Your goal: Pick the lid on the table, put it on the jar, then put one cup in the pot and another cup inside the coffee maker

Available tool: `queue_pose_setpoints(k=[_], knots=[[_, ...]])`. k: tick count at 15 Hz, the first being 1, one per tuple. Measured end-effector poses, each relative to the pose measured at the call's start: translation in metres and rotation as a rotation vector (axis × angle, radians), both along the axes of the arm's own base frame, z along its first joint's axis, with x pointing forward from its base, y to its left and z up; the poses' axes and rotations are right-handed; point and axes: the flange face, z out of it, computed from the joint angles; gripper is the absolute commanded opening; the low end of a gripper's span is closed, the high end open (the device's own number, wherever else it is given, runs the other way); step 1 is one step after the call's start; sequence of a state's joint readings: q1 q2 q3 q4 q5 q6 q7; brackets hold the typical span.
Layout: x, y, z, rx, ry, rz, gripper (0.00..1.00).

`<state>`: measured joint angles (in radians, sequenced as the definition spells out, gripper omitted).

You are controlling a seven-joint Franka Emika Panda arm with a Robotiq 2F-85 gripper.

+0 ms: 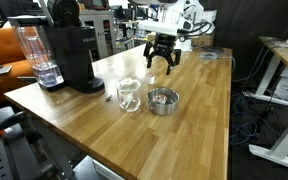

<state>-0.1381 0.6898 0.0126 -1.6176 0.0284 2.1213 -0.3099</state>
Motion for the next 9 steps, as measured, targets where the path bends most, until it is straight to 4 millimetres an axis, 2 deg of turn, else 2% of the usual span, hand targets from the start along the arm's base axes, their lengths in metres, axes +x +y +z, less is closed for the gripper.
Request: queue_pose_setpoints(k=[3,9], knots=[[0.009,0.013,-0.002,0.030,-0.015,0.041,1.00],[0.024,0.029,-0.019,0.062,-0.016,0.138,1.00]])
